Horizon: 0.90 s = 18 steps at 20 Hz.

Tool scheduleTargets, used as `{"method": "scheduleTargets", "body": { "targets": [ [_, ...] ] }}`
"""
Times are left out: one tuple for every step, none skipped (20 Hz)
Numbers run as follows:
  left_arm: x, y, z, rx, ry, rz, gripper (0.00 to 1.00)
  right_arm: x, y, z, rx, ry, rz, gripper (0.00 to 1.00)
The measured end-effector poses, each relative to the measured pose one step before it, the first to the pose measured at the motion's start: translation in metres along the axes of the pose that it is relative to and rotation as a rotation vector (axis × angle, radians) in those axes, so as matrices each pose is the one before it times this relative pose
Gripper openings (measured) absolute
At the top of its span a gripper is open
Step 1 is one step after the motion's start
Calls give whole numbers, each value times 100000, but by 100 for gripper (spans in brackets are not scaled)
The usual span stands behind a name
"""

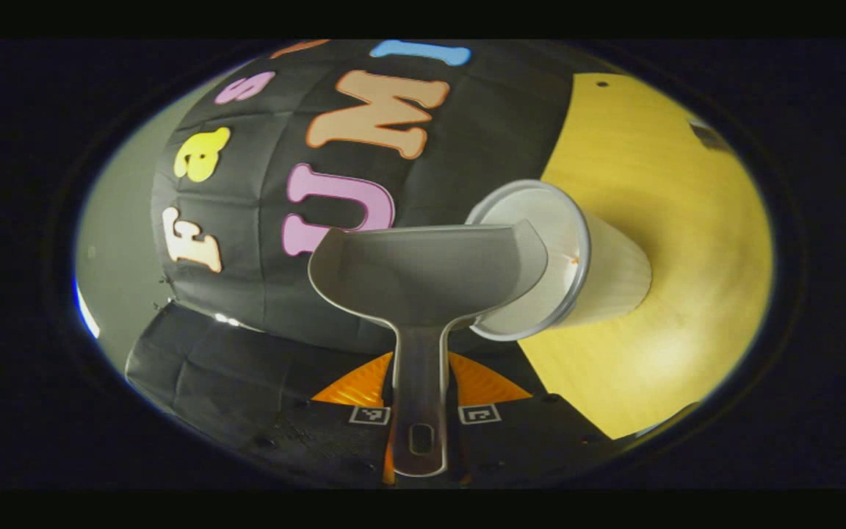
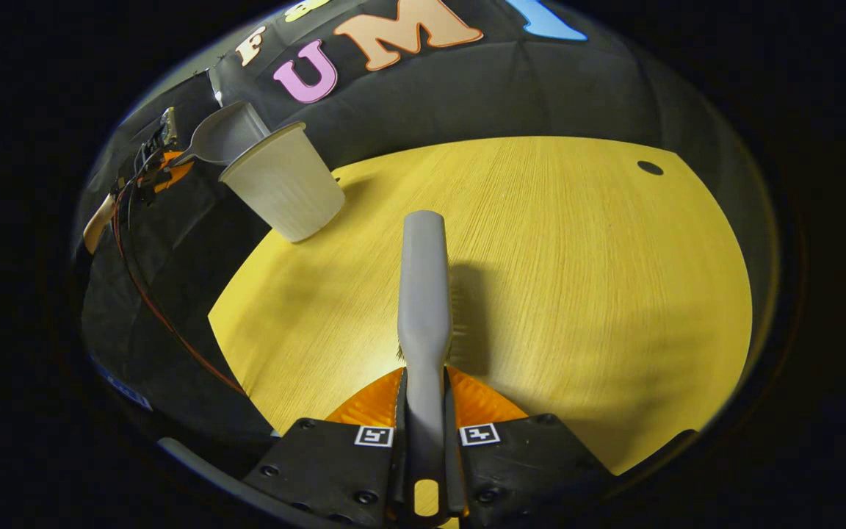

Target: Pick up the small broom and dustpan from the desktop, sweep the trash into the dustpan with the broom, and then empty the trash into the garbage bin.

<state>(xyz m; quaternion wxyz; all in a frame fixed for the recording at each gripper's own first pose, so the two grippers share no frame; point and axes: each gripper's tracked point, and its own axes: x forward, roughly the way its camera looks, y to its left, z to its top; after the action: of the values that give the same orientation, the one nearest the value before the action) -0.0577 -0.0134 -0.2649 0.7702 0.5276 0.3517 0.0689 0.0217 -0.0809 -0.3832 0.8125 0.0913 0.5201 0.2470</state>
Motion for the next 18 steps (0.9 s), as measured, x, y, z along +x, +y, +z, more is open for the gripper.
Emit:
{"method": "scheduleTargets", "body": {
  "targets": [
    [-494, -220, 748, -7761, -1798, -436, 21, 130, 3, 136, 393, -909, -556, 17],
    [-389, -653, 1034, -9301, -1995, -1411, 21, 40, -71, 84, 316, -526, -474, 17],
    [-617, -771, 1390, -9491, -4624, -2225, 22, 22, -14, 73, 350, -226, -613, 17],
    [-428, -1146, 1274, -7994, -1969, -2463, 22, -56, 72, 115, 457, -338, -268, 17],
    [-540, -1385, 1180, -6479, -2576, -2600, 19, -126, 51, 204, 552, -518, -138, 17],
    [-784, -1725, 1048, -6646, -3078, -2842, 21, -1, 21, 155, 583, -831, -461, 17],
    [-362, -1964, 896, -5158, -2442, -3548, 19, 62, -15, 144, 437, -956, -665, 17],
    [-449, -2123, 264, -4414, -1030, -3984, 19, 125, -50, 101, 565, -1309, -903, 17],
    [-151, -2194, 65, -4360, -1302, -3630, 19, 34, 3, 131, 465, -662, -910, 17],
    [-438, -1887, 90, -3195, -897, -2955, 19, -78, -57, 239, 276, -1282, -911, 17],
    [-180, -1684, -237, -1794, 145, -1949, 18, 55, -114, 209, -5, -1356, -924, 17],
    [-417, -1973, -513, -1357, -986, -2195, 17, 10, -40, 106, 282, -834, -748, 17],
    [-59, -1824, -684, -2511, 1063, -2518, 19, -35, -37, 146, 70, -688, -870, 17],
    [36, -1711, -1172, -1847, 2363, -3389, 19, -98, -66, 134, 24, -641, -825, 17],
    [125, -1456, -742, -1291, 1668, -2916, 19, -138, -74, 82, 34, -528, -1008, 17],
    [96, -1335, -795, -354, 1658, -2014, 17, -100, -33, 115, 77, -360, -1144, 17],
    [182, -980, -884, -14, 1446, -1539, 18, -36, -155, 137, 211, -788, -1583, 17],
    [123, -835, -1149, -685, 2016, -1626, 18, -116, -52, 24, 93, -229, -1873, 17]
  ]
}}
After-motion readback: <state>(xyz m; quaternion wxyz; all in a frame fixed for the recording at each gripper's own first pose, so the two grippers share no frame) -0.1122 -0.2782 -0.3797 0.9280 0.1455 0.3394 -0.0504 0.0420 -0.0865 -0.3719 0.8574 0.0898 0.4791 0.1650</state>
